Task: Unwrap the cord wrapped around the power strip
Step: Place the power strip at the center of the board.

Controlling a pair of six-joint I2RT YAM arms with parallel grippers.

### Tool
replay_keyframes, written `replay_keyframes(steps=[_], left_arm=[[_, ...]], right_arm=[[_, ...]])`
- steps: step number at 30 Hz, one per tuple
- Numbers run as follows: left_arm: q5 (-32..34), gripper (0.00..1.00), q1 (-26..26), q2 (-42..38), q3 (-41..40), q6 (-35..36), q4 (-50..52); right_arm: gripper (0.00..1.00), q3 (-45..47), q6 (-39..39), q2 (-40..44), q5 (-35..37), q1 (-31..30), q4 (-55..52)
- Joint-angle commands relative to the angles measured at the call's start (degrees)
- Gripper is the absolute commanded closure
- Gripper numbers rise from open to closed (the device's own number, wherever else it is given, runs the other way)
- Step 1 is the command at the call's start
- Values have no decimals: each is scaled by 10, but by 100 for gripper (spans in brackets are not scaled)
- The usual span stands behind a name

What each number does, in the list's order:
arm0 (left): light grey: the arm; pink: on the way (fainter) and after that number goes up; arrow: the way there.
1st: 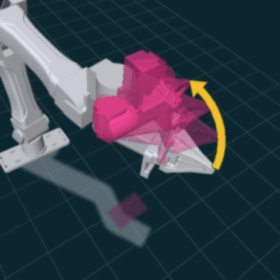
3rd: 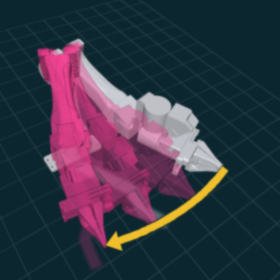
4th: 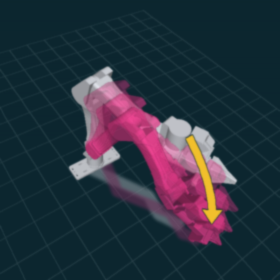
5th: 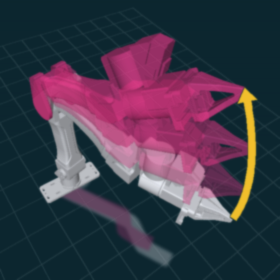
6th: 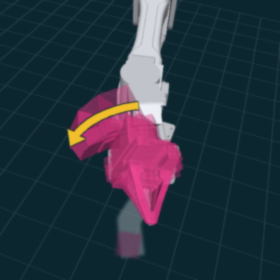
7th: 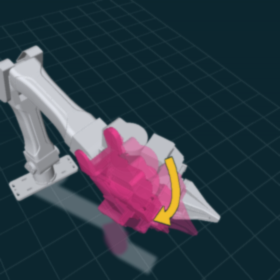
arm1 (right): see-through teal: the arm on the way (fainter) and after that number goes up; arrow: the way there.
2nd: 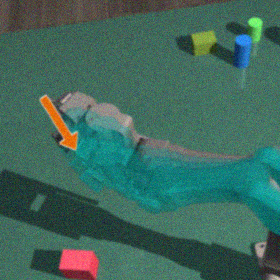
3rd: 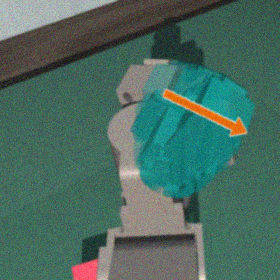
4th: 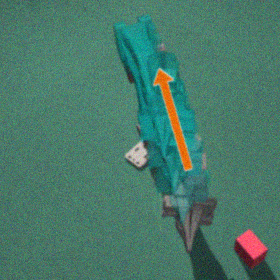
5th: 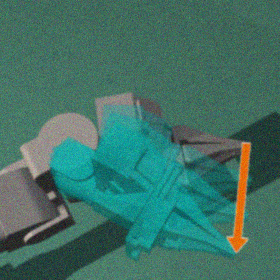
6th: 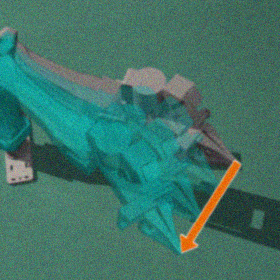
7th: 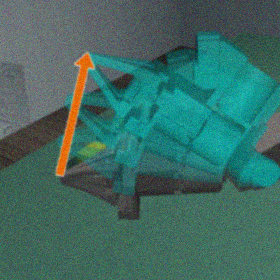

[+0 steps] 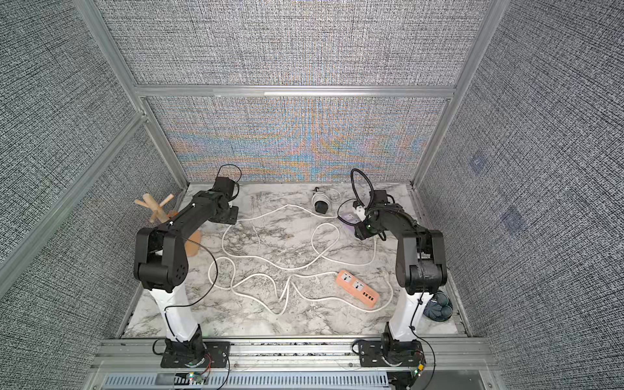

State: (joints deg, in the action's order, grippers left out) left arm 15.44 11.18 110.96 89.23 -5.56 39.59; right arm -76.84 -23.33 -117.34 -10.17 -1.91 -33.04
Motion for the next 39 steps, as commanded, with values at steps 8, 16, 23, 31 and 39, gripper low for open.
replay_keyframes(steps=[8, 16, 23, 31, 39], left_arm=[[-89, 37, 66, -43, -18, 22, 12], [-192, 28, 150, -52, -33, 17, 6], [-239, 28, 210, -36, -5, 38, 24], [-308, 30, 321, 27, 41, 69, 40], [-284, 31, 383, 148, 160, 76, 83]], right_arm=[[59, -16, 26, 7, -12, 6, -16], [29, -19, 70, 23, -27, 19, -32], [21, -1, 112, 51, -23, 25, -30], [21, 101, 336, 144, -25, 66, 51], [29, 206, 420, 192, -16, 79, 116]])
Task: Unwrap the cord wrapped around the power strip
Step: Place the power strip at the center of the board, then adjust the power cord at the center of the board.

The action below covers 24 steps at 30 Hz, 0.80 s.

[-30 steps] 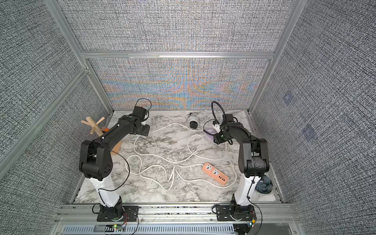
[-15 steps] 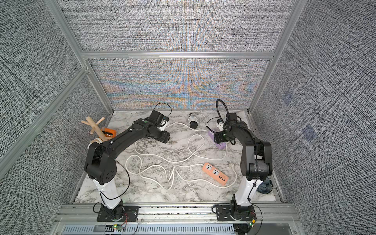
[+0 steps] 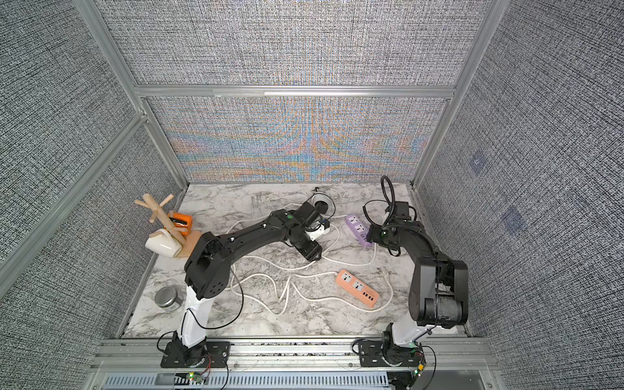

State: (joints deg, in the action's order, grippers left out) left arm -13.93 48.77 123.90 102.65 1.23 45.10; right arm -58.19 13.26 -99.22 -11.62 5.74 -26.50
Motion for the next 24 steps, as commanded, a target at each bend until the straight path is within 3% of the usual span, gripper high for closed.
replay_keyframes(steps=[1, 9, 12, 19, 24], left_arm=[[19, 32, 9, 31, 39, 7, 31], [53, 38, 10, 92, 88, 4, 24], [58, 41, 9, 110, 100, -1, 25], [98, 69, 10, 119, 119, -11, 53], [111, 83, 9, 88, 100, -10, 50]], right_arm=[[31, 32, 59, 18, -4, 2, 62], [48, 71, 52, 23, 8, -4, 78], [49, 74, 48, 13, 28, -18, 69], [53, 74, 47, -22, 37, -29, 79], [65, 69, 48, -35, 74, -30, 70]])
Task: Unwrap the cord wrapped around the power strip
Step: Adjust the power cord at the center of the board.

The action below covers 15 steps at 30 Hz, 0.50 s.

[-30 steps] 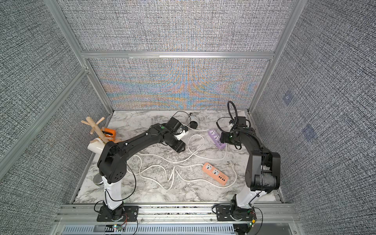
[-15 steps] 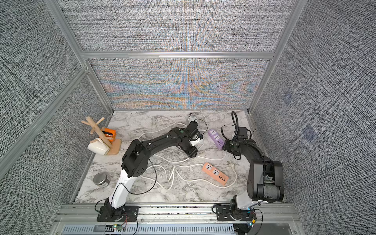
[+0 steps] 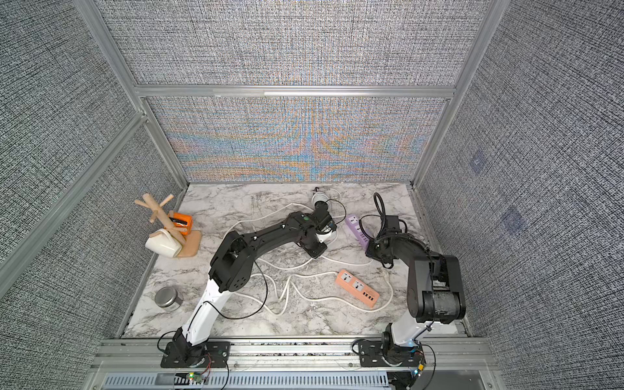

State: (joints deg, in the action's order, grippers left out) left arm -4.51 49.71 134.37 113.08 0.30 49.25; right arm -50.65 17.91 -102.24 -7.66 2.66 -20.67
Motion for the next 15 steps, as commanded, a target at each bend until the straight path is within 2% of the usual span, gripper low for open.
replay_keyframes(steps=[1, 4, 6, 11, 15], left_arm=[[21, 86, -1, -23, -8, 0, 11], [38, 93, -4, -53, -31, 2, 12], [48, 96, -9, -78, -58, 3, 11], [92, 99, -43, -143, -151, 5, 7], [95, 100, -77, -196, -217, 0, -4]], right_arm=[[69, -8, 1, -7, 39, 1, 9], [83, -7, 0, -8, 44, 2, 10], [88, -6, 0, -8, 51, 6, 8], [94, 6, 5, -3, 66, 25, 4], [97, 17, 4, 5, 68, 46, 9]])
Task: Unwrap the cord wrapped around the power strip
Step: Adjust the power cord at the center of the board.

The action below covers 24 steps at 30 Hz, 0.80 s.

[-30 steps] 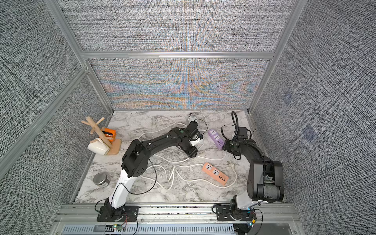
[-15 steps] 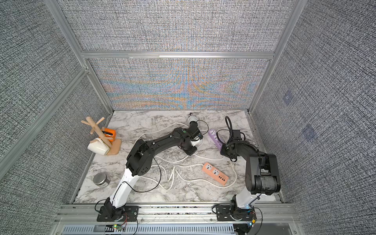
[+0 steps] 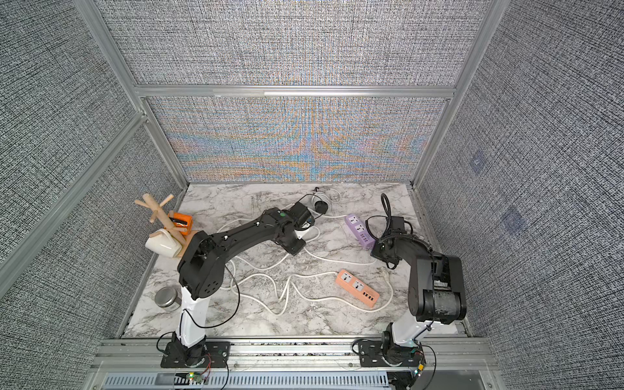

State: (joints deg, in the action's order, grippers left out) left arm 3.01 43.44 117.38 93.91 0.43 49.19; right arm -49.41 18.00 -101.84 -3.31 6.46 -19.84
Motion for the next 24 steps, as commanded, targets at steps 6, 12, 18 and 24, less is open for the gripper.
replay_keyframes(steps=[6, 12, 18, 24], left_arm=[[44, 100, -41, -74, -83, 1, -5], [56, 100, -66, -88, -128, -30, 2], [78, 100, -79, -81, -165, -43, 0], [108, 91, -91, -52, -148, -49, 18]], right_arm=[[100, 11, -3, 7, 24, 48, -1], [100, 18, -19, 14, 23, 83, -4], [100, 13, -24, 23, 20, 89, -9], [100, 3, -35, 45, -7, 97, -16]])
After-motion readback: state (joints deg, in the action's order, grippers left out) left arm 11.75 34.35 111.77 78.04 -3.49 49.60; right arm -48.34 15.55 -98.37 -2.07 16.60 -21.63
